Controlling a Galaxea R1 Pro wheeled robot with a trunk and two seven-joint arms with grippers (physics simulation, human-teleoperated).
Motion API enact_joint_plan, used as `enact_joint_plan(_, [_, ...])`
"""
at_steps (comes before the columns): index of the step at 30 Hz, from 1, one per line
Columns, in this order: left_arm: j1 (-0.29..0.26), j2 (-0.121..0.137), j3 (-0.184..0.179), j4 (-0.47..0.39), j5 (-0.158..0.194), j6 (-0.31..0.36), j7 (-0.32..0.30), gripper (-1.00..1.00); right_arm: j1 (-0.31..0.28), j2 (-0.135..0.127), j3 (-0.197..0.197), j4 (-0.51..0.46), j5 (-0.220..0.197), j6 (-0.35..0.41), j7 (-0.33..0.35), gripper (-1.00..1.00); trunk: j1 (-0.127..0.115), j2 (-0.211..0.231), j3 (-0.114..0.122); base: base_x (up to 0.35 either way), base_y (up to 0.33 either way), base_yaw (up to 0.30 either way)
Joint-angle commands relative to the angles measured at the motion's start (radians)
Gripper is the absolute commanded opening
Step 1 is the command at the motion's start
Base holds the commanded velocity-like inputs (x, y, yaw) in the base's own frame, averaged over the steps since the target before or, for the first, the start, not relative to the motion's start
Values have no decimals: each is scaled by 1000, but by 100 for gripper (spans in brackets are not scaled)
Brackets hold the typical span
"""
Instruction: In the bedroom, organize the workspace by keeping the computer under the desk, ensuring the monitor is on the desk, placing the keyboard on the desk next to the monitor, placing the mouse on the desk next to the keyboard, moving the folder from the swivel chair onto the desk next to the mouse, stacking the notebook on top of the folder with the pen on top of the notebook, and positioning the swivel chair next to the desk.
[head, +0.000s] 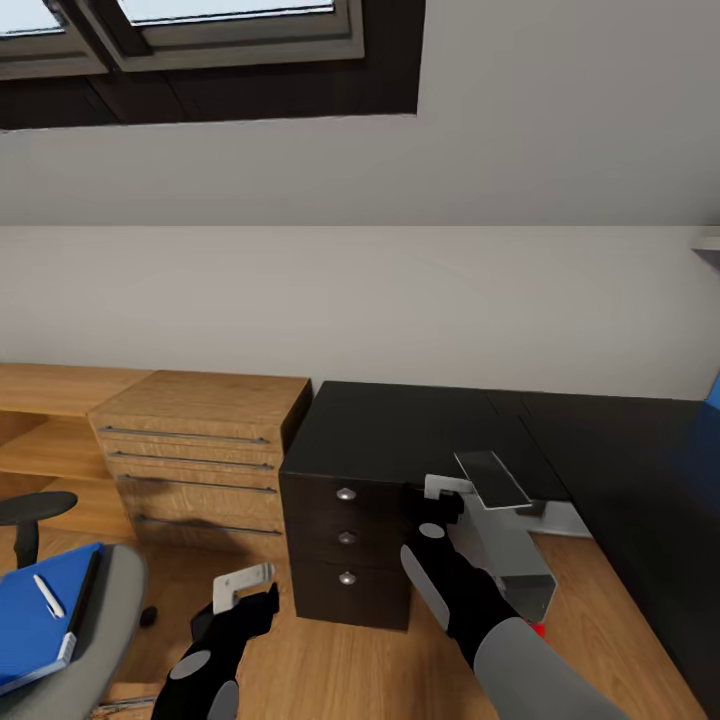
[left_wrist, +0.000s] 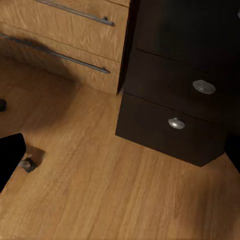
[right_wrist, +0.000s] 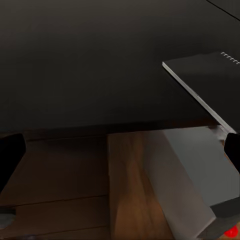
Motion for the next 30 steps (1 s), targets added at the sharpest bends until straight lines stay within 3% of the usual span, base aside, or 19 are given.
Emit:
enact_joint_plan(1, [-1, 0, 17, -2, 11, -18, 10, 100, -1, -1, 4, -2, -4, 7, -8, 100, 0, -1, -1, 0, 0, 278])
enact_joint_plan(4, [-1, 0, 62, -2, 11, -37, 10, 100, -1, -1, 5, -2, -4, 7, -8, 100, 0, -1, -1, 0, 0, 278])
enact_joint_plan(7, [-1, 0, 152, -2, 12, -37, 8, 100, -1, -1, 5, -2, -4, 7, -8, 100, 0, -1, -1, 0, 0, 278])
enact_joint_plan(10, [-1, 0, 194, -2, 12, -34, 7, 100, -1, -2, 5, -2, -3, 7, -9, 100, 0, -1, -1, 0, 0, 278])
enact_joint_plan(20, [-1, -2, 203, -2, 13, -32, 6, 100, -1, -2, 5, -1, -3, 7, -9, 100, 0, -1, -1, 0, 0, 278])
enact_joint_plan(30, [-1, -6, 190, -2, 13, -32, 8, 100, -1, -1, 6, 0, -3, 7, -9, 100, 0, -1, -1, 0, 0, 280])
